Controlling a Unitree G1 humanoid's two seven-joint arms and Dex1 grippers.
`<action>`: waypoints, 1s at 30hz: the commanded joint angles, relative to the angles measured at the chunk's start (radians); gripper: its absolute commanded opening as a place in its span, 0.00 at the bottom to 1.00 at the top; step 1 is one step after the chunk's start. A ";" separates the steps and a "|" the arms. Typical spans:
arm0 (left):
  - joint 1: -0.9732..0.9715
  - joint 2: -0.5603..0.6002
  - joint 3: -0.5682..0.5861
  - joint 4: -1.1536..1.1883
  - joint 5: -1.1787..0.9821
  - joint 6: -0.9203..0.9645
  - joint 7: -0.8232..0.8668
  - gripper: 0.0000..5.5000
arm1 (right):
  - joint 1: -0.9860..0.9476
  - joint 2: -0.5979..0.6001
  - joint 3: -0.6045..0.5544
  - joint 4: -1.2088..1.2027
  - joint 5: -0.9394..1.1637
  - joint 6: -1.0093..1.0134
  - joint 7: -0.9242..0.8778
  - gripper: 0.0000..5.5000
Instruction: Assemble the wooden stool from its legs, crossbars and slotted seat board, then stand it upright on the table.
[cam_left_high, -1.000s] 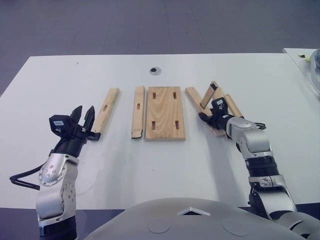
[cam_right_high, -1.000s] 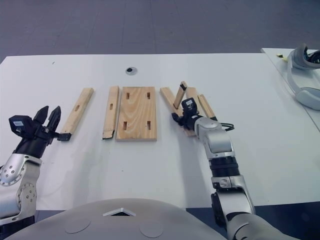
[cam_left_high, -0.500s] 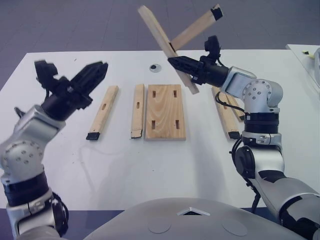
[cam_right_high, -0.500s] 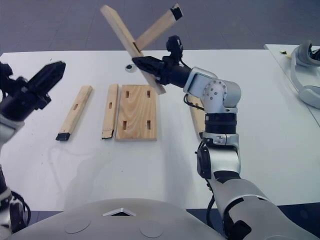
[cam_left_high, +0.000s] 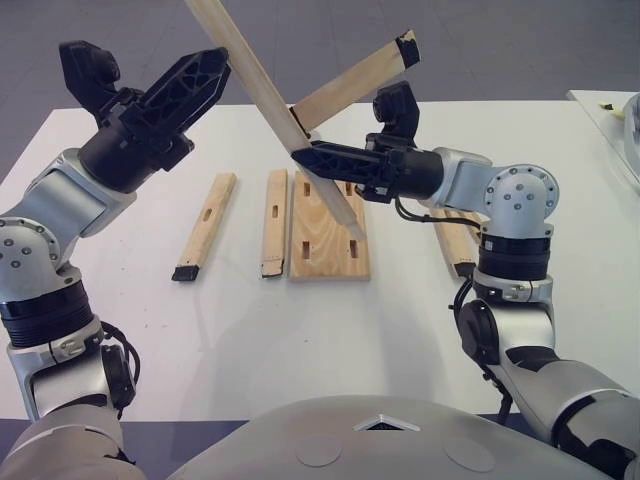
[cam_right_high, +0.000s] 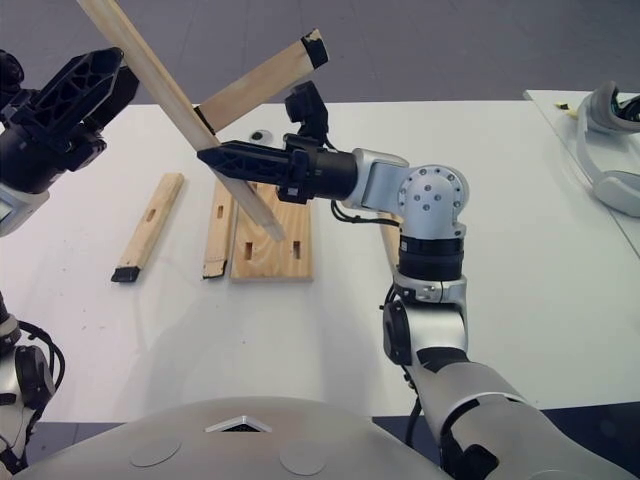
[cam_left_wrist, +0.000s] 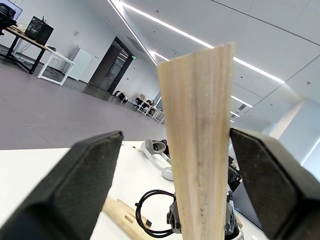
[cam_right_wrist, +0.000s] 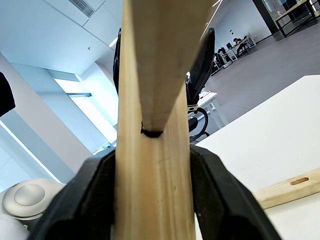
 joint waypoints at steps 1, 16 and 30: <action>-0.025 0.010 0.005 0.014 -0.052 0.008 0.030 0.70 | 0.008 -0.019 0.022 -0.020 0.008 -0.002 -0.005 0.38; 0.013 0.014 -0.015 -0.027 -0.085 0.013 0.008 0.37 | 0.014 -0.050 0.066 -0.028 -0.005 -0.028 -0.006 0.38; 0.219 0.220 0.131 -0.031 0.440 -0.154 -0.256 0.37 | 0.015 -0.086 0.082 0.015 -0.081 -0.114 -0.032 0.67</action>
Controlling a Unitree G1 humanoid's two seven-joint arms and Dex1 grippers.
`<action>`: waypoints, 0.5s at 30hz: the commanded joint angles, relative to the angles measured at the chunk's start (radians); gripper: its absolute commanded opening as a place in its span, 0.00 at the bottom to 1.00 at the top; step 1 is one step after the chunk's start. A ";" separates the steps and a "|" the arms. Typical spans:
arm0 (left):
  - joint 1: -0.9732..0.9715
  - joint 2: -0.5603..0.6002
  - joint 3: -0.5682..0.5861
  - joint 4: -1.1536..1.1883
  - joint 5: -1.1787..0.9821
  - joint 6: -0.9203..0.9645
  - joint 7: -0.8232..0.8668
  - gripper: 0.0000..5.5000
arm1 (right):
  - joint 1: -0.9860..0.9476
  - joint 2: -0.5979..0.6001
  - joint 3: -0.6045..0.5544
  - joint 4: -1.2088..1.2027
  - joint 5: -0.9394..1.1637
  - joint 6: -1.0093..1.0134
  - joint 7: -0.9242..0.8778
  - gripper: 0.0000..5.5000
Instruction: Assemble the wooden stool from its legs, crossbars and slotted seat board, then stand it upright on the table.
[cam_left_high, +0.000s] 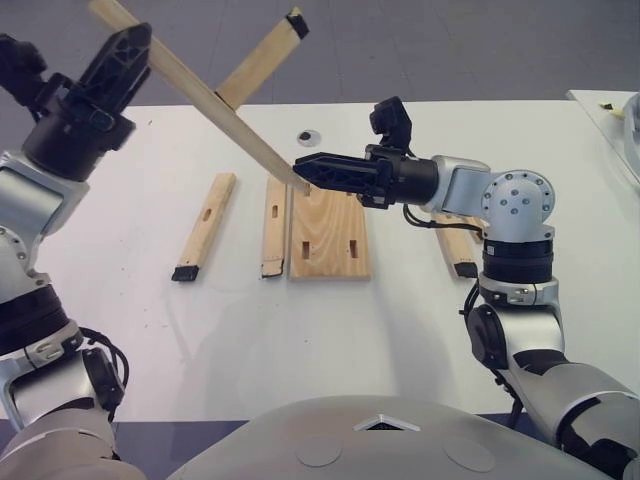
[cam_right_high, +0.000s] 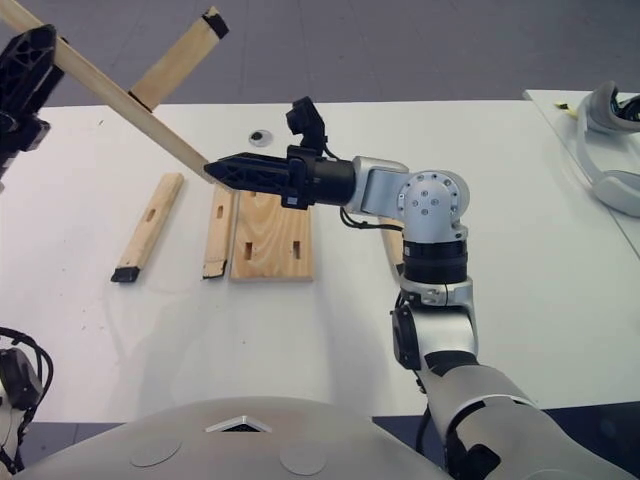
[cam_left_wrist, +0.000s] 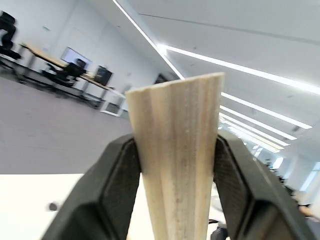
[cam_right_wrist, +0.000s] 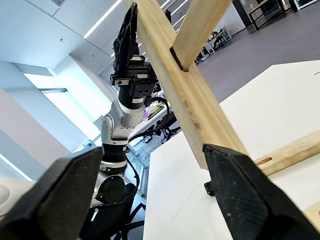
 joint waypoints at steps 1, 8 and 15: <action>0.180 0.141 -0.030 -0.123 0.290 -0.074 -0.240 0.37 | -0.002 -0.038 0.006 0.004 -0.044 -0.062 0.021 0.67; 0.255 0.078 -0.062 -0.122 0.527 -0.409 -0.679 0.37 | -0.101 -0.095 -0.026 0.146 -0.134 -0.206 0.078 0.67; 0.180 -0.043 -0.163 -0.096 0.566 -0.519 -0.806 0.37 | -0.271 -0.164 -0.054 0.390 -0.249 -0.368 0.167 0.67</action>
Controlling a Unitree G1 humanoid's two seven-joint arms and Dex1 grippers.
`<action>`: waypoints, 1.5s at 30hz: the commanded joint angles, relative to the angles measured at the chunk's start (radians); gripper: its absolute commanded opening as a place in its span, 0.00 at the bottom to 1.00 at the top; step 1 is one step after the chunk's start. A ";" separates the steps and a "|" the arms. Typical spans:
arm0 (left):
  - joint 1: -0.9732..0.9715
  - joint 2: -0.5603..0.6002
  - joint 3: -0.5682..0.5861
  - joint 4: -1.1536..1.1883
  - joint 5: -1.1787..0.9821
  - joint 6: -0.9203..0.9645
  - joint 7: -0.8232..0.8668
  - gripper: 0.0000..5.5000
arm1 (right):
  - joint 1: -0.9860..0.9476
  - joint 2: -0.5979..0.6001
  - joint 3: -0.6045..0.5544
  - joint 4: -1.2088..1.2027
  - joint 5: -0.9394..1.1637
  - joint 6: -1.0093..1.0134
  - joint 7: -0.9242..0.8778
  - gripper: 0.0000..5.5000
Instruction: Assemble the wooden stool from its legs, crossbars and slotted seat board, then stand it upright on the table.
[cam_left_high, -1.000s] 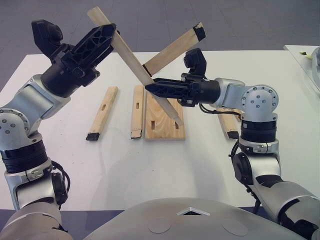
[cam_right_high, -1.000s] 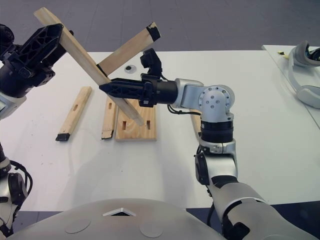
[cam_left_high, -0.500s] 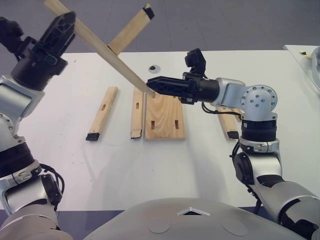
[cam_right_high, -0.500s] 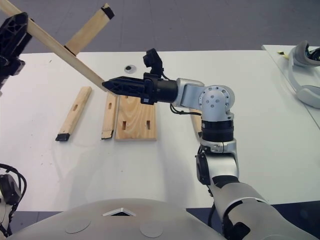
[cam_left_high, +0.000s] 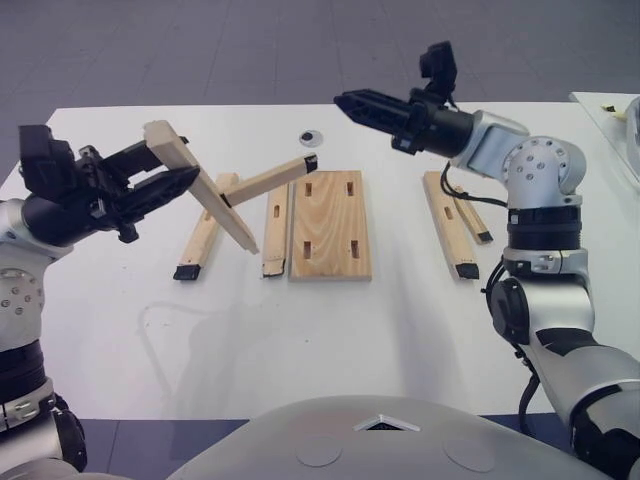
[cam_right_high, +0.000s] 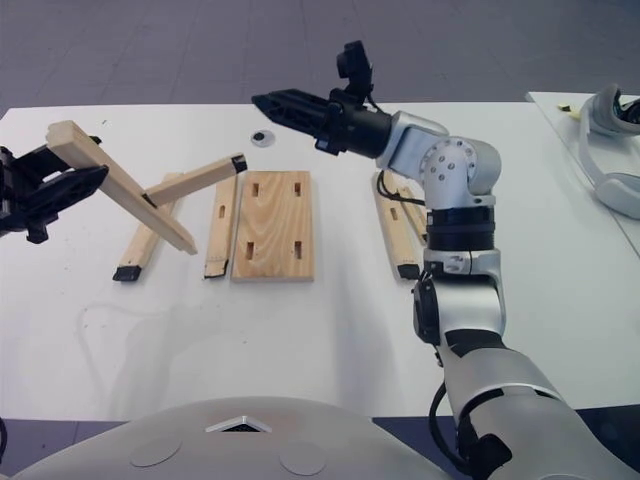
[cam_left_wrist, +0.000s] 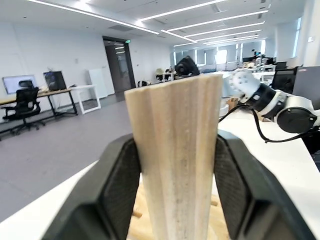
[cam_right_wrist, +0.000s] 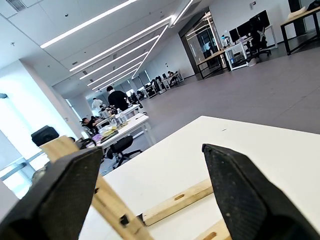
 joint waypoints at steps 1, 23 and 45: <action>-0.063 -0.070 -0.063 0.019 0.050 -0.095 -0.067 0.37 | -0.108 -0.032 -0.008 0.106 -0.059 -0.068 0.052 0.67; -0.200 -0.116 -0.257 0.152 0.233 -0.287 -0.298 0.37 | -0.145 -0.041 0.003 0.139 -0.121 -0.032 0.135 0.67; -0.157 -0.147 -0.229 0.050 0.151 -0.148 -0.183 0.37 | -0.141 -0.028 0.012 0.128 -0.123 -0.010 0.133 0.67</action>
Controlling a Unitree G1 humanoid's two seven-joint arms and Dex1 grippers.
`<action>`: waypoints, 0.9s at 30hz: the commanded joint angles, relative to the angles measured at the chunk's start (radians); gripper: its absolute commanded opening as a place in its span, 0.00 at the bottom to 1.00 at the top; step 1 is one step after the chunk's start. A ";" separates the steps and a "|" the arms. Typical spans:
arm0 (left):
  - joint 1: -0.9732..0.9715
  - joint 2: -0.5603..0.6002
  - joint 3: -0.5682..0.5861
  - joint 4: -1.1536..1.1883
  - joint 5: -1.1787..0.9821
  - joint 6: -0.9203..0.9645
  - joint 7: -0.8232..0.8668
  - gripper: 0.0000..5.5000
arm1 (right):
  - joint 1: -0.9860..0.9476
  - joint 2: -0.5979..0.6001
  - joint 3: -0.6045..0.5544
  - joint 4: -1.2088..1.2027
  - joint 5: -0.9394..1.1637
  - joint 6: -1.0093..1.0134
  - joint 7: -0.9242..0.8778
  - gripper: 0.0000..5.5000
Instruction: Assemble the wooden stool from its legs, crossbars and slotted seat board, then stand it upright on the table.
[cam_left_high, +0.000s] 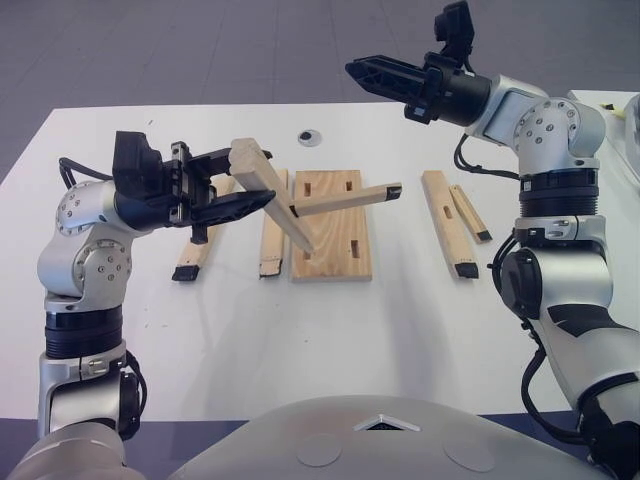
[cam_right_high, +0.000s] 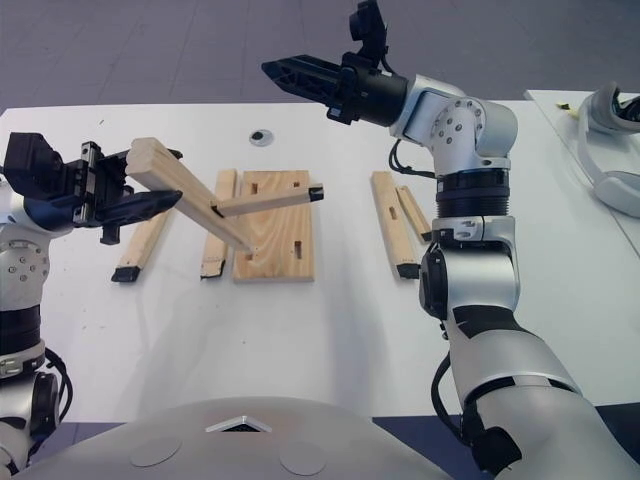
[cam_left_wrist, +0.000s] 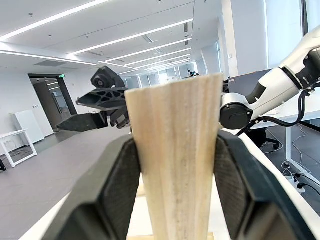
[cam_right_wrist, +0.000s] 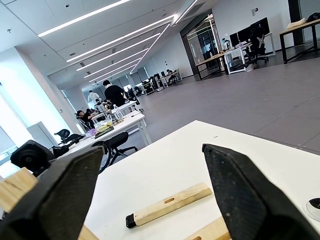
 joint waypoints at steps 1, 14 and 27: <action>0.029 0.014 -0.004 0.017 0.048 -0.041 -0.031 0.37 | -0.021 -0.003 0.004 -0.001 -0.010 0.013 -0.001 0.67; 0.020 0.006 -0.025 0.046 0.082 -0.085 -0.065 0.37 | -0.024 0.007 -0.001 -0.010 -0.004 0.017 -0.014 0.67; -0.055 -0.005 -0.066 0.122 0.126 -0.133 -0.110 0.37 | -0.012 0.013 -0.005 -0.012 -0.003 0.017 -0.031 0.67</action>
